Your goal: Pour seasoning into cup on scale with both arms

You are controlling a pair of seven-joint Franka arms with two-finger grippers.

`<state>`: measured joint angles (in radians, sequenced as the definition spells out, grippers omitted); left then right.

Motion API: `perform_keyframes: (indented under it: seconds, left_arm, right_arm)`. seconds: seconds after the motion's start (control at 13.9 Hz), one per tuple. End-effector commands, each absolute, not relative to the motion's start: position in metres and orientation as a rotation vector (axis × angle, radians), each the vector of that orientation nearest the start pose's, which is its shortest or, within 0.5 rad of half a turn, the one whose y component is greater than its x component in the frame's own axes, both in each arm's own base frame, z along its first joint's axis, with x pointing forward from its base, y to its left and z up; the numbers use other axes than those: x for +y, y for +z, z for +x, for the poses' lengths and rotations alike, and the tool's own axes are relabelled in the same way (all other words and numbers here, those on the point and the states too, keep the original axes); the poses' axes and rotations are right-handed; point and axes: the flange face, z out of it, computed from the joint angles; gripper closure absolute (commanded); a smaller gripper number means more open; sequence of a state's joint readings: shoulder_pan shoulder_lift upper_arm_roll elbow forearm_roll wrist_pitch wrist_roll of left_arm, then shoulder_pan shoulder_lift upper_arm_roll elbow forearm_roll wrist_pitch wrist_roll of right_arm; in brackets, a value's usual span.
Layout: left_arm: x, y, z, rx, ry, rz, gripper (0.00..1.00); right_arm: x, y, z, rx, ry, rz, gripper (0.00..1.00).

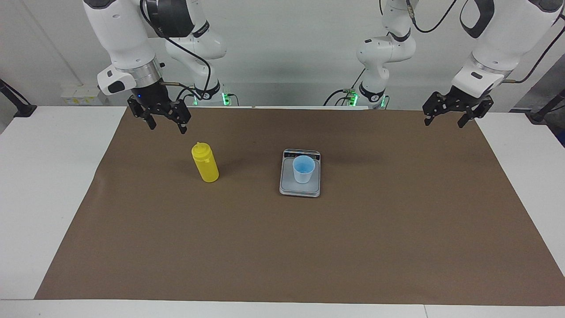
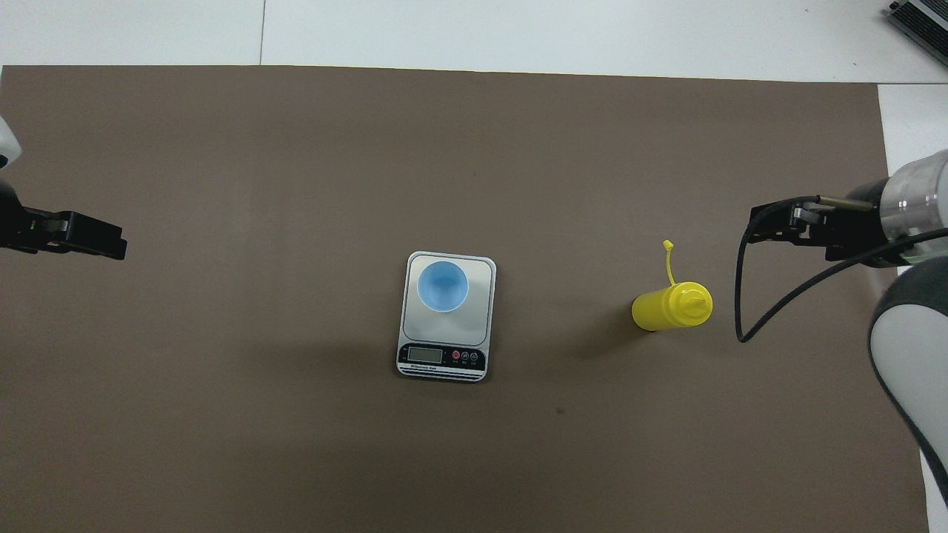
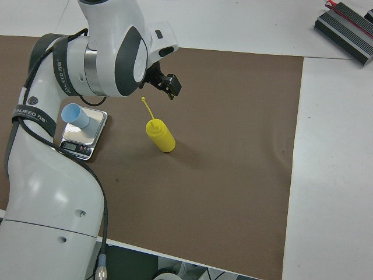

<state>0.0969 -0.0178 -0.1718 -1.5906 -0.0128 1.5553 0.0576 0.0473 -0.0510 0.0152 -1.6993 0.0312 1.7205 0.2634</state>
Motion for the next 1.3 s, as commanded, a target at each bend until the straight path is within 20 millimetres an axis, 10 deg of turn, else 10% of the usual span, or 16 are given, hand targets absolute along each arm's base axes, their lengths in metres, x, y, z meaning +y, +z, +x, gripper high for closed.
perform_keyframes:
  seconds: [0.0, 1.22]
  left_arm:
    - [-0.040, 0.624, 0.539, 0.192, 0.018, -3.130, 0.00]
    - [-0.040, 0.625, 0.538, 0.192, 0.018, -3.129, 0.00]
  right_arm:
    - [0.028, 0.610, 0.551, 0.238, -0.046, -3.118, 0.00]
    - [0.030, 0.591, 0.537, 0.190, 0.060, -3.153, 0.00]
